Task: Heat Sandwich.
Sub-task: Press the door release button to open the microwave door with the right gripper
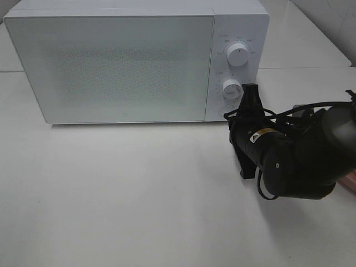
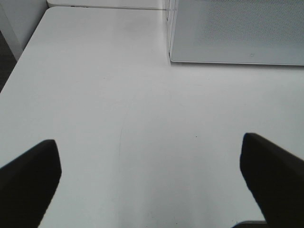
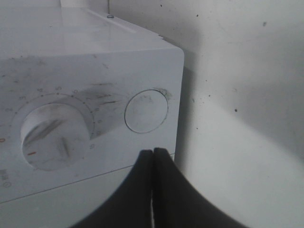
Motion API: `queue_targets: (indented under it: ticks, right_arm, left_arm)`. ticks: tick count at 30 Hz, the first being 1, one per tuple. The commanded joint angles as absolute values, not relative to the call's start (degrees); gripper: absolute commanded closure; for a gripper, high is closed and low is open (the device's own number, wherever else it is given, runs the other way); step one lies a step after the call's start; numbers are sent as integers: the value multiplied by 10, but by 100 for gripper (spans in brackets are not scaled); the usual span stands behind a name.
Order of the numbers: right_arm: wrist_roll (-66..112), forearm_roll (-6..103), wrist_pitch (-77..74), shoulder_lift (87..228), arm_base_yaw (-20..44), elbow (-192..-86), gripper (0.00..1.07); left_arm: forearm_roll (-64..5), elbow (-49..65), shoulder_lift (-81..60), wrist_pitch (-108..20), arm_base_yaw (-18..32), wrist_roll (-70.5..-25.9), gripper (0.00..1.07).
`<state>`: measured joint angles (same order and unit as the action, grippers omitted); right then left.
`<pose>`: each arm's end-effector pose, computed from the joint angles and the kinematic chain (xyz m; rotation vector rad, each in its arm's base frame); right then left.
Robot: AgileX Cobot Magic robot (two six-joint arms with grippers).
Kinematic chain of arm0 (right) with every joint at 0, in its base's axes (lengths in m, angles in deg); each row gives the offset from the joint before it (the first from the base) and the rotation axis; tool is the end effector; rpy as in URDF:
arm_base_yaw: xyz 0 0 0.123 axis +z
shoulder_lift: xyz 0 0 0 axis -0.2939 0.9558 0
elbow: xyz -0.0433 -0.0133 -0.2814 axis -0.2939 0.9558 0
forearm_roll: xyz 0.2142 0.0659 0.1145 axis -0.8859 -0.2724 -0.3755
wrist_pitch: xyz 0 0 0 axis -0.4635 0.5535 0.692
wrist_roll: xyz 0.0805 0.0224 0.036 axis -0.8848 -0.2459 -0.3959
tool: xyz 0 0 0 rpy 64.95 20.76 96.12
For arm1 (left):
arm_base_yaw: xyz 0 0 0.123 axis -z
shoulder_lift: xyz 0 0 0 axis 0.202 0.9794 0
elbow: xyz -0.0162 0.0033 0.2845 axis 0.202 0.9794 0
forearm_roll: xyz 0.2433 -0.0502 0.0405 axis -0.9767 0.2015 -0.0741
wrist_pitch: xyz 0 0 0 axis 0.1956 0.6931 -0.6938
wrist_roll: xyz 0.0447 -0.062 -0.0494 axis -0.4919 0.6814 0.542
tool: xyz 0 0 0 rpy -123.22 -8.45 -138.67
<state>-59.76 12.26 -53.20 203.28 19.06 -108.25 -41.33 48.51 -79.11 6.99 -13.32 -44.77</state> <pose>0.2844 0.1535 0.0982 1.3949 1.5585 1.0570 -0.0081 -0.0041 0.2807 -0.0201 2.0387 -0.0356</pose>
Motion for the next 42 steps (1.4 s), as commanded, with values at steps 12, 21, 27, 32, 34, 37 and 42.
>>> queue_targets:
  ticks: [12, 21, 27, 32, 34, 37, 42]
  right_arm:
    - [-594, 150, -499, 2078, 156, -1148, 107]
    - [-579, 155, -474, 2084, 130, -1181, 107]
    - [-590, 170, -474, 2099, 125, -1195, 107]
    - [-587, 165, -481, 2102, 121, -1201, 107]
    - [-587, 164, -487, 2102, 116, -1201, 107]
    - [-588, 164, -499, 2102, 116, -1201, 107]
    - [-595, 167, -545, 2111, 116, -1219, 107]
  left_arm:
    - [-410, 486, -803, 64, -135, -444, 9]
    - [-410, 486, -803, 64, -135, -444, 9]
    - [-410, 486, -803, 64, -135, -444, 9]
    - [-410, 486, -803, 64, -135, -444, 9]
    - [-410, 486, -803, 64, -135, -444, 9]
    - [-410, 486, -803, 64, -135, -444, 9]
    - [-410, 486, -803, 64, -135, -444, 9]
